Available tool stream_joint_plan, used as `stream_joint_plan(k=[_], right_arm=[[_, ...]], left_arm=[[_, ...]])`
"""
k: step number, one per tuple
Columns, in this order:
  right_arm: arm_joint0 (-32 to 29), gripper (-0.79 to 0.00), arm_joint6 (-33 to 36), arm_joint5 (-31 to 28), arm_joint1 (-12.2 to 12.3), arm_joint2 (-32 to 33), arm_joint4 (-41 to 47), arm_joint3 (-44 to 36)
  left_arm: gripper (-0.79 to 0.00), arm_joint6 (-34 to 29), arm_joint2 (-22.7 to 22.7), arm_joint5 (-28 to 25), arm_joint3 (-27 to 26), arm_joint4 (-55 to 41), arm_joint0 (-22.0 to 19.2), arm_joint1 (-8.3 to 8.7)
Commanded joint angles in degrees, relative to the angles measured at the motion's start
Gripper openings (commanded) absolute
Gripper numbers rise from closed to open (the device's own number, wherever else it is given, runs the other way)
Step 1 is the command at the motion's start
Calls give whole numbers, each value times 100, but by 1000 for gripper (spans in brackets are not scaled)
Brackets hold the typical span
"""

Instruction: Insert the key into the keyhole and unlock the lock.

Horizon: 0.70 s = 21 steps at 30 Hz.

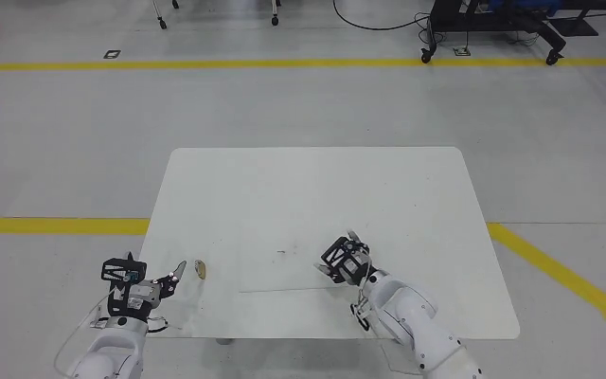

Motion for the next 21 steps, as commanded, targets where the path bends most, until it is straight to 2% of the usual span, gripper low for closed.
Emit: stream_joint_plan(k=[1,3,6,9,10,11,12,21], right_arm=[[480,0,155,-717,-47,-291,38,198],[897,0,145,-1435,-84,-520,85,465],[1476,0,54,-2121,-169,-776,357,1032],[1960,0,74,-2387,-278,-1033,551,1551],[2081,-65,91,-2451,-315,-1128,597,1684],[2197,-212,99,-2526,-348,-1210,636,1810],[2303,-400,116,-2554,-382,-1281,678,1941],[3137,-428,567,-2493,-754,-1894,1233,2985]], left_arm=[[0,0,0,0,0,0,0,0],[0,0,0,0,0,0,0,0],[0,0,0,0,0,0,0,0],[0,0,0,0,0,0,0,0],[0,0,0,0,0,0,0,0],[0,0,0,0,0,0,0,0],[0,0,0,0,0,0,0,0],[0,0,0,0,0,0,0,0]])
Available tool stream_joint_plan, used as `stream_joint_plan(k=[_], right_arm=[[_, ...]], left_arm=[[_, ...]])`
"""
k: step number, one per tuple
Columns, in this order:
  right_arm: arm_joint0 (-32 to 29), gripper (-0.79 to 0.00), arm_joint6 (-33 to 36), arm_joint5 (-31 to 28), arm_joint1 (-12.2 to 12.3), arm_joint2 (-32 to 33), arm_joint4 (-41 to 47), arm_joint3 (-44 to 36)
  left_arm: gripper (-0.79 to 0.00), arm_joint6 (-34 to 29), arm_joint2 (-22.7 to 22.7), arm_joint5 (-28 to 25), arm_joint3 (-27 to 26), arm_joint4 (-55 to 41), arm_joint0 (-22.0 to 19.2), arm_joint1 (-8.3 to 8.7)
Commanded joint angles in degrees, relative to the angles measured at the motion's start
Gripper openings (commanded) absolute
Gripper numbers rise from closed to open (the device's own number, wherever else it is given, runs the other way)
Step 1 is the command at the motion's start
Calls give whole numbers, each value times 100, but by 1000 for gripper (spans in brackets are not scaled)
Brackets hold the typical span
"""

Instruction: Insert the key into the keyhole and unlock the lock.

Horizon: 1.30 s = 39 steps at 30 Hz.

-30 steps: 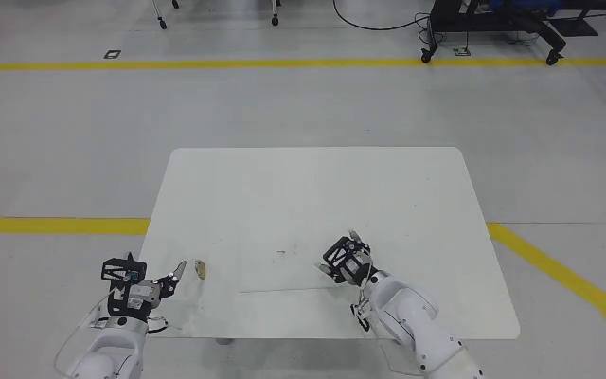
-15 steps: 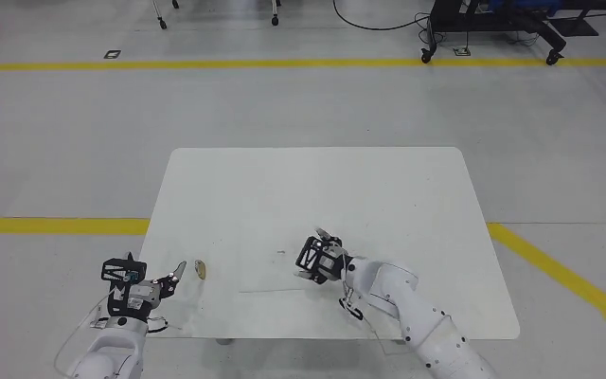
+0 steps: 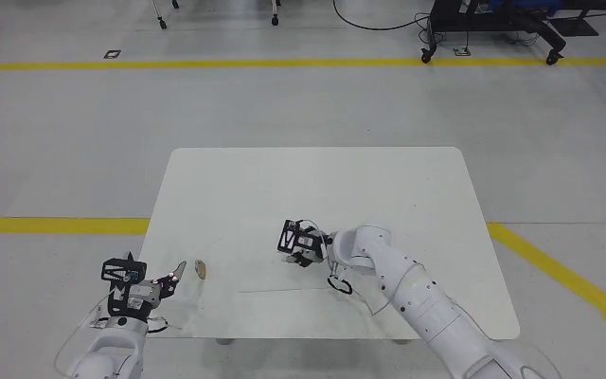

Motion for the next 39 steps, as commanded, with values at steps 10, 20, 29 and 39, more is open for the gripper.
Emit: stream_joint_plan(k=[10,20,29,39], right_arm=[[558,-579,222,-89,-392,-675,120,687],[356,-785,-451,308,-340,-534,-277,586],[-1053,-785,-2670,1468,203,761,-781,-564],[-2361,-785,-5713,740,572,1965,-329,-996]], left_arm=[[0,0,0,0,0,0,0,0],[0,0,0,0,0,0,0,0],[0,0,0,0,0,0,0,0],[0,0,0,0,0,0,0,0]])
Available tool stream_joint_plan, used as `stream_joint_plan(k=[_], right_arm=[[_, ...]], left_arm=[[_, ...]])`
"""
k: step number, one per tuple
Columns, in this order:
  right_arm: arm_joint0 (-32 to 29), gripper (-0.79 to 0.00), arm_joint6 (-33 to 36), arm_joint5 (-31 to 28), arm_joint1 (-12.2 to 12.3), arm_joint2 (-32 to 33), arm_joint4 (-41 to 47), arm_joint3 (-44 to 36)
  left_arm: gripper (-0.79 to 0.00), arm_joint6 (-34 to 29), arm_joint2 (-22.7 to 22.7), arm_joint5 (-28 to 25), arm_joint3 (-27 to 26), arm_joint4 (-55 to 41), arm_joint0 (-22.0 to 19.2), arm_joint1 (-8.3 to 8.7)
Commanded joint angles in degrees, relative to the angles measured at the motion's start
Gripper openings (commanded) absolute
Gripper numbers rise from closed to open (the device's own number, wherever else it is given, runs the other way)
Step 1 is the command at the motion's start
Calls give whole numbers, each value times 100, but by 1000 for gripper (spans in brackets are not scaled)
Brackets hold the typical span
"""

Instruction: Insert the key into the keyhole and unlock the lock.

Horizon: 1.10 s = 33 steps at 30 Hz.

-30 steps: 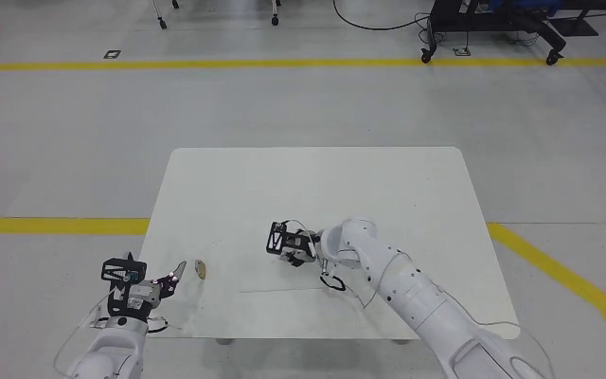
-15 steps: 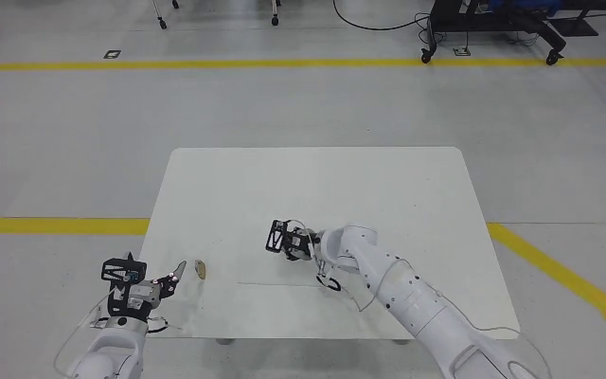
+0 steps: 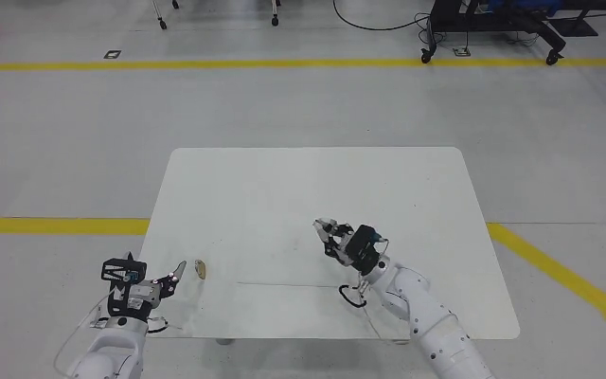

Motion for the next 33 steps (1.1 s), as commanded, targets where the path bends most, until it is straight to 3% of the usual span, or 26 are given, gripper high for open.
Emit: stream_joint_plan(k=[1,6,17,19,21,22,24,27,29,33], right_arm=[[-65,-785,-460,-261,30,101,74,73],[-59,-785,-864,-908,79,242,268,372],[-59,-785,-864,-908,79,242,268,372],[-59,-785,-864,-908,79,242,268,372],[-59,-785,-864,-908,79,242,268,372],[-59,-785,-864,-908,79,242,268,372],[-59,-785,-864,-908,79,242,268,372],[-59,-785,-864,-908,79,242,268,372],[-59,-785,-864,-908,79,242,268,372],[-59,-785,-864,-908,79,242,268,372]], left_arm=[[0,0,0,0,0,0,0,0],[0,0,0,0,0,0,0,0],[0,17,1,20,-15,33,-7,0],[0,221,162,121,-243,511,90,-6],[0,410,281,-395,-501,-37,265,-22],[0,354,269,-900,-558,-443,342,-12],[0,-4,124,-1994,-576,-1327,350,29],[0,-1060,120,-3323,-525,-2218,82,106],[0,-1550,242,-3639,-559,-2508,-185,130],[0,-2581,682,-4181,-284,-4322,-803,156]])
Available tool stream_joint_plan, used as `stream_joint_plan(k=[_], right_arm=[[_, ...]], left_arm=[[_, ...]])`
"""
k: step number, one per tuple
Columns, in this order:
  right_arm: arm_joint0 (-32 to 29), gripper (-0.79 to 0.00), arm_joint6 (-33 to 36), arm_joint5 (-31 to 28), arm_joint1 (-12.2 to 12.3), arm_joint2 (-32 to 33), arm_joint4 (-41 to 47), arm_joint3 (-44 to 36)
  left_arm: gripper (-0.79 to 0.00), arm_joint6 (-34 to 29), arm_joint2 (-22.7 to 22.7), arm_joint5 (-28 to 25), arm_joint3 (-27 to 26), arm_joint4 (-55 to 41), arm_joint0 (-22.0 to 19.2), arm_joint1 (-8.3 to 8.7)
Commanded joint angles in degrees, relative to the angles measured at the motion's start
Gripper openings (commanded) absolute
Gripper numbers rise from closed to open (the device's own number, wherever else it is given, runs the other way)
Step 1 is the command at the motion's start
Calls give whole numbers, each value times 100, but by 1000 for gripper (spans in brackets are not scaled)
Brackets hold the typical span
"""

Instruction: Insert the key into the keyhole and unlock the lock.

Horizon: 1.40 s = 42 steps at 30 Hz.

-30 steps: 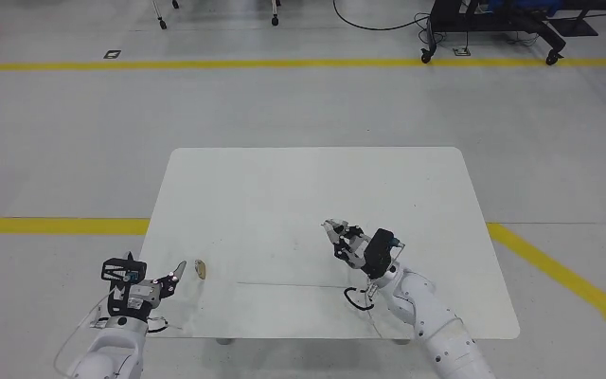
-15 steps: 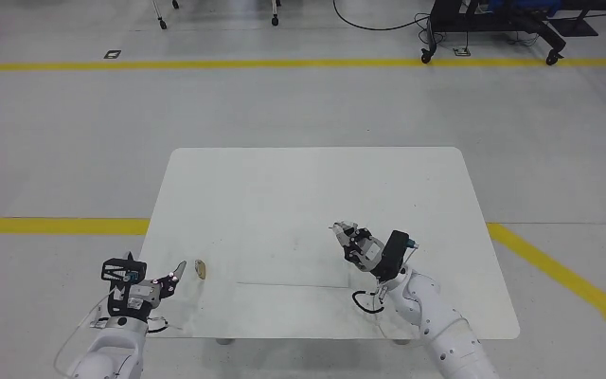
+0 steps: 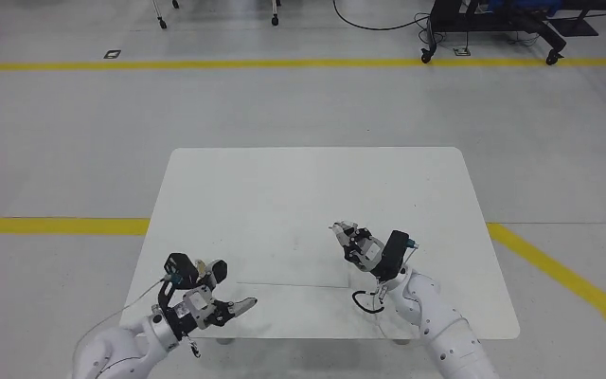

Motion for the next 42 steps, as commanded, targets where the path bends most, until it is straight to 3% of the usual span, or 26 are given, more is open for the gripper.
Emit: stream_joint_plan(k=[1,4,6,7,15,17,24,31,35,42], right_arm=[[0,-785,0,0,0,0,0,0],[0,-785,0,0,0,0,0,0],[0,-785,0,0,0,0,0,0],[0,-785,0,0,0,0,0,0],[0,-785,0,0,0,0,0,0],[0,-785,0,0,0,0,0,0],[-26,-785,59,-40,-7,-30,74,-59],[181,-785,606,-1417,-145,-415,1903,190],[458,-785,1373,-1498,-244,-705,2596,435],[710,-785,2310,-1732,-312,-1139,3530,463]], left_arm=[[0,-759,243,-190,254,-1367,-387,24],[0,-2215,760,-172,731,-3344,-1145,74],[0,-3417,1176,225,1164,-5118,-1727,93],[0,-3617,1227,344,1256,-5425,-1835,95],[0,-3617,1227,344,1256,-5425,-1835,95],[0,-3187,1256,366,1016,-6448,-1702,53],[0,-2691,911,-75,581,-5179,-1297,106],[0,-2197,1014,-459,532,-4640,-1122,91],[0,-2042,1033,-672,562,-4569,-1087,95],[0,-1792,1075,-547,750,-4082,-1185,94]])
